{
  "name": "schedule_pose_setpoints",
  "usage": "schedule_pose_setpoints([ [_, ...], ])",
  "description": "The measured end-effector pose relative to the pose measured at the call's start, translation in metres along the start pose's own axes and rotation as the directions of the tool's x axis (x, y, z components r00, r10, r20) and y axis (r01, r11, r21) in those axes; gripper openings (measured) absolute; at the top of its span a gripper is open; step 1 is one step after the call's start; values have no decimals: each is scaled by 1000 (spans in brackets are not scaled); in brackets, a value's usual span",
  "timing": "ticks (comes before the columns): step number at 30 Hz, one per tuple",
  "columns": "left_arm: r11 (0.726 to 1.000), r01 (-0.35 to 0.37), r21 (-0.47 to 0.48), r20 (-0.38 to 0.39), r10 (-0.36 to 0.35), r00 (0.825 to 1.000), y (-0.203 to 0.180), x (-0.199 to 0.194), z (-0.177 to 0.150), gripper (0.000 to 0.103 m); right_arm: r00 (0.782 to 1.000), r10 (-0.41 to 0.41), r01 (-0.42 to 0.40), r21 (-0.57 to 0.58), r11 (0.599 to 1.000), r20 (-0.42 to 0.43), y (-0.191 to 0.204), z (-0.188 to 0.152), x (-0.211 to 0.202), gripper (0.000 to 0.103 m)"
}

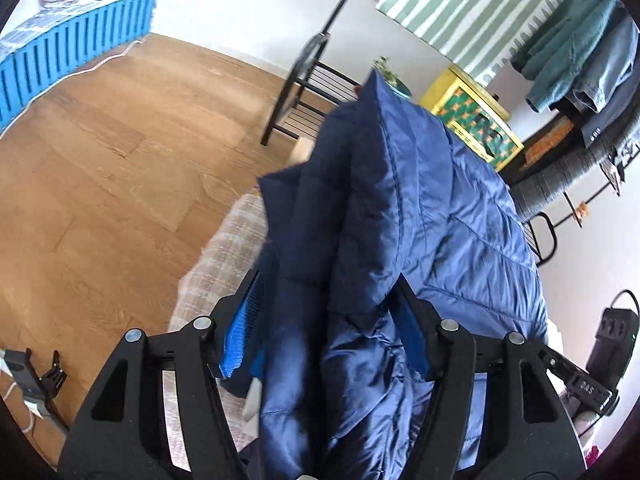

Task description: Fold large clothes

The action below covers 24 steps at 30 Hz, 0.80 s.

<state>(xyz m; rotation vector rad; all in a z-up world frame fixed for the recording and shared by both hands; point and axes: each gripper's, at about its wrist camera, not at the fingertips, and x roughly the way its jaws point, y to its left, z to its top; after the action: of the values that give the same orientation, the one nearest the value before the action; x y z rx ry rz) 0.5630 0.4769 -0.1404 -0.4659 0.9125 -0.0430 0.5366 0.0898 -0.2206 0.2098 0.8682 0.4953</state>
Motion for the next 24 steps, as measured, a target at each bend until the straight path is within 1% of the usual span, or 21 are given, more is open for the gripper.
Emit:
schedule_pose_setpoints([
  [1,1000,-24,-17,19,24,1000,4,-6,0,67,1000,-24,24,-34,999,9,4,0,-5,44],
  [3,994,-104,-29,50,106,993,7,-18,-4,67,998,-51,53,-77,996,25,11,-2,-17,44],
  [4,991,-133,-14,67,133,989,5,-23,-5,67,998,-60,63,-95,993,33,14,-3,-22,44],
  [6,984,-176,20,98,173,980,-4,-36,-10,67,996,-74,80,-120,990,54,18,-4,-35,45],
  [8,979,-203,35,132,197,972,-11,-51,-15,67,995,-68,77,-137,988,69,24,-7,-50,50],
  [11,980,-199,20,168,193,967,-13,-76,-20,67,995,-50,63,-160,985,87,31,-13,-75,52],
  [14,986,-167,14,201,161,966,-26,-105,-28,67,991,-65,86,-192,978,115,40,-25,-103,52],
  [18,983,-162,84,244,137,960,-60,-145,-51,67,987,-74,104,-215,971,143,45,-36,-137,52],
  [21,973,-185,140,270,142,952,-90,-172,-72,67,984,-82,118,-226,967,159,48,-45,-162,52],
  [24,972,-165,165,299,110,948,-117,-203,-96,67,979,-100,140,-231,963,177,50,-57,-189,52],
])
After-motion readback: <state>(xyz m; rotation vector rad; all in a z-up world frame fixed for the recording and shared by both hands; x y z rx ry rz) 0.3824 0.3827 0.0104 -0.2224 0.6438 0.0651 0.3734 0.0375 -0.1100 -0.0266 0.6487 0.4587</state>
